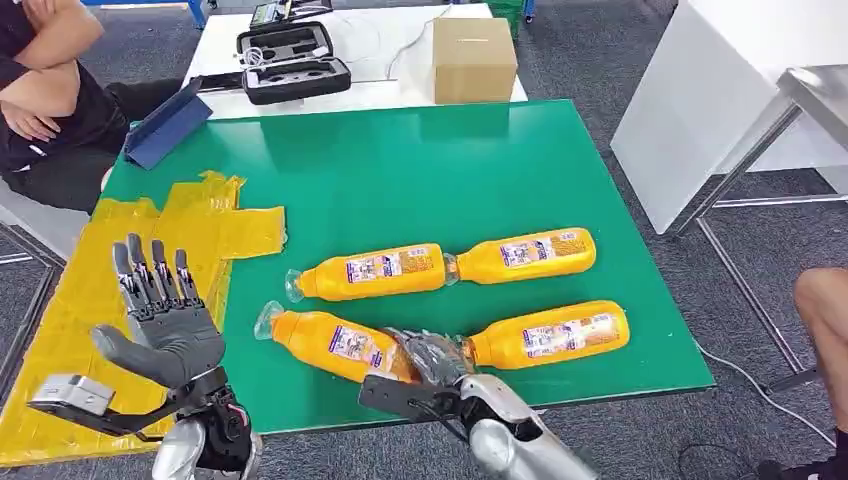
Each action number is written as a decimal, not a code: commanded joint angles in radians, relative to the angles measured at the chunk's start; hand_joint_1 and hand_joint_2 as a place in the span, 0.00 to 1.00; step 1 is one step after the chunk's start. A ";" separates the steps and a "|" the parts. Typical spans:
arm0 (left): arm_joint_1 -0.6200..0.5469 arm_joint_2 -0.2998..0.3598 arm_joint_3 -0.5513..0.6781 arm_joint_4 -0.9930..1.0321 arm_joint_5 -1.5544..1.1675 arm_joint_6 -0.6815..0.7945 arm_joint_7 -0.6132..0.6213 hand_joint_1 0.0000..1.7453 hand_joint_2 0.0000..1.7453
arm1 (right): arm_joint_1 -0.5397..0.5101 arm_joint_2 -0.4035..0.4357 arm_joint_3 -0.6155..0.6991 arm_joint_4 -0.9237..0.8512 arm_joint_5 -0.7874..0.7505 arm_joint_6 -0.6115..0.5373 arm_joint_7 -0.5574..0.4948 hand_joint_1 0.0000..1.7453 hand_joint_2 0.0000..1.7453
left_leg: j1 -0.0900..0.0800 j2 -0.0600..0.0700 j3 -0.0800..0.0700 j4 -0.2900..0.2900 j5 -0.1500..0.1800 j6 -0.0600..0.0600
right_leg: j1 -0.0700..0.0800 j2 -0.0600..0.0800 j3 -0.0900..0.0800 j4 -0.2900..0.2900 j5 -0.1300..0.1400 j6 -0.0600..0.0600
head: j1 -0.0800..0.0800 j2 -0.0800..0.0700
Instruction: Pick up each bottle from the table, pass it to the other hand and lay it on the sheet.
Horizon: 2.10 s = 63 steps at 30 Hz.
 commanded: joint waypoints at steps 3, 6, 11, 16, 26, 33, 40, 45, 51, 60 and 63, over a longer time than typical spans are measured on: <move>-0.001 -0.015 0.087 0.115 0.094 -0.048 0.196 0.00 1.00 | 0.096 -0.004 -0.129 -0.204 0.004 -0.026 -0.045 1.00 1.00 | -0.001 0.000 0.000 -0.001 -0.001 0.000 | -0.001 -0.002 -0.001 -0.001 -0.001 -0.001 | 0.000 0.000; 0.010 0.001 0.077 0.109 0.104 -0.057 0.194 0.00 1.00 | 0.102 -0.001 -0.138 -0.234 0.006 -0.056 -0.068 1.00 1.00 | -0.001 0.001 -0.001 -0.001 -0.001 0.000 | -0.001 -0.001 -0.002 0.000 -0.001 -0.001 | 0.000 0.000; 0.008 0.012 0.059 0.102 0.113 -0.093 0.211 0.00 1.00 | 0.070 -0.013 -0.144 -0.228 -0.009 -0.056 -0.077 1.00 1.00 | 0.000 0.001 0.001 0.000 -0.002 -0.001 | 0.000 -0.001 0.000 0.000 -0.001 -0.001 | 0.000 0.000; 0.004 0.028 0.039 0.112 0.141 -0.155 0.242 0.00 1.00 | 0.055 -0.011 -0.141 -0.214 -0.021 -0.057 -0.091 1.00 1.00 | 0.000 0.001 0.001 0.000 -0.002 -0.001 | 0.000 -0.001 0.000 -0.001 -0.001 -0.001 | 0.000 0.000; -0.034 0.070 -0.044 0.149 0.038 -0.262 0.265 0.00 1.00 | -0.009 -0.008 -0.167 -0.192 -0.059 -0.044 -0.103 1.00 1.00 | -0.001 0.001 -0.001 0.000 0.000 0.000 | 0.000 -0.001 -0.002 0.000 0.000 -0.001 | 0.000 0.000; -0.069 0.081 -0.095 0.177 -0.112 -0.282 0.275 0.00 1.00 | -0.064 0.015 -0.118 -0.185 -0.047 -0.010 -0.110 1.00 1.00 | -0.001 0.001 0.000 -0.001 -0.001 -0.001 | 0.000 0.000 0.000 0.000 -0.001 -0.001 | 0.000 0.000; -0.083 0.076 -0.100 0.192 -0.153 -0.313 0.290 0.00 1.00 | -0.092 0.033 -0.064 -0.153 -0.038 0.010 -0.107 1.00 1.00 | 0.000 0.002 0.002 0.000 -0.002 -0.001 | 0.000 0.000 0.001 0.000 -0.001 -0.002 | -0.001 0.000; -0.104 0.055 -0.081 0.229 -0.189 -0.282 0.296 0.00 1.00 | -0.113 0.067 0.069 -0.118 0.009 0.040 -0.100 1.00 1.00 | 0.000 0.003 -0.001 -0.001 -0.001 -0.001 | 0.000 0.001 -0.002 0.000 0.000 -0.001 | 0.000 0.000; -0.110 0.051 -0.079 0.230 -0.189 -0.281 0.296 0.00 1.00 | -0.136 0.075 0.128 -0.080 0.007 0.056 -0.098 1.00 1.00 | 0.000 0.002 -0.001 -0.001 0.000 0.000 | 0.000 0.000 -0.002 0.000 0.000 -0.001 | -0.001 0.000; -0.117 0.045 -0.068 0.236 -0.144 -0.295 0.304 0.22 1.00 | -0.174 0.100 0.203 0.002 0.000 0.082 -0.100 1.00 1.00 | 0.000 0.000 0.001 -0.001 -0.001 -0.001 | 0.001 -0.002 0.001 -0.001 -0.002 -0.002 | 0.000 0.000; -0.114 0.039 -0.061 0.233 -0.124 -0.294 0.298 1.00 1.00 | -0.180 0.100 0.219 0.017 -0.003 0.088 -0.100 1.00 1.00 | 0.001 0.001 0.000 -0.001 -0.001 -0.001 | 0.001 -0.002 0.000 -0.001 -0.001 -0.002 | 0.000 0.000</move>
